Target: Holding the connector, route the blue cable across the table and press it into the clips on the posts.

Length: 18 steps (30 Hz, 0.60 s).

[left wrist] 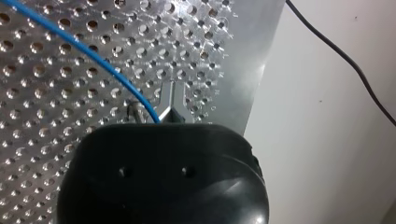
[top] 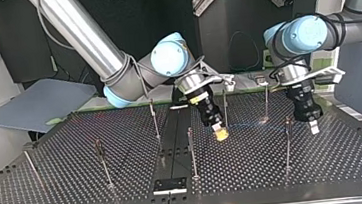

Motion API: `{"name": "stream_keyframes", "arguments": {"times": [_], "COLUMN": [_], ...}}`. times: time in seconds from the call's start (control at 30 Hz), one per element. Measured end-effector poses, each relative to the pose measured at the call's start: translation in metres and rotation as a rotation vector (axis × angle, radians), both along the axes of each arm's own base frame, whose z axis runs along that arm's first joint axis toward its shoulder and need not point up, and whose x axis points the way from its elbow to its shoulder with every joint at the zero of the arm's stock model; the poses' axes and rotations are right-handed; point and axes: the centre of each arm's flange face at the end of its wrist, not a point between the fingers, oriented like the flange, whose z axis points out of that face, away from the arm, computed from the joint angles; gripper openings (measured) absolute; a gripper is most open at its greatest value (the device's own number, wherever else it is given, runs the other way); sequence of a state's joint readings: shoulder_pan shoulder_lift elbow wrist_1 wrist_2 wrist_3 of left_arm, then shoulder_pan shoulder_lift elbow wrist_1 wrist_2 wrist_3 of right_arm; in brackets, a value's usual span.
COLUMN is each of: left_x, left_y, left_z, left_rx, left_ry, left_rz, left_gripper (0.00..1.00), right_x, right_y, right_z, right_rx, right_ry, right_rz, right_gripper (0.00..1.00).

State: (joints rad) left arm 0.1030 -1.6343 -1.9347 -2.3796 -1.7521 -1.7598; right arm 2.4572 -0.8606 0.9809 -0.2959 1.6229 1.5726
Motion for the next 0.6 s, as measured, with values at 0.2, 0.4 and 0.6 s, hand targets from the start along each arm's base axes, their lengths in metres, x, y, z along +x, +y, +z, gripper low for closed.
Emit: {"name": "stream_keyframes", "arguments": {"times": [0.2,0.4,0.6], "left_x": [0.02,0.03,0.03], "left_y": [0.009,0.018,0.02], "left_z": [-0.007,-0.016,-0.021], "left_rx": [-0.006,-0.024,-0.049], "left_ry": [0.003,0.013,0.031], "left_rz": [-0.012,-0.014,-0.019], "left_gripper": [0.0,0.0,0.65], "right_x": [0.002,0.002,0.002], "right_y": [-0.005,-0.007,-0.008], "right_z": [0.004,0.005,0.005], "right_rx": [-0.005,-0.007,-0.007], "right_ry": [-0.007,-0.01,-0.01], "right_rz": [-0.005,-0.008,-0.008], "right_gripper": [0.0,0.0,0.0]}}
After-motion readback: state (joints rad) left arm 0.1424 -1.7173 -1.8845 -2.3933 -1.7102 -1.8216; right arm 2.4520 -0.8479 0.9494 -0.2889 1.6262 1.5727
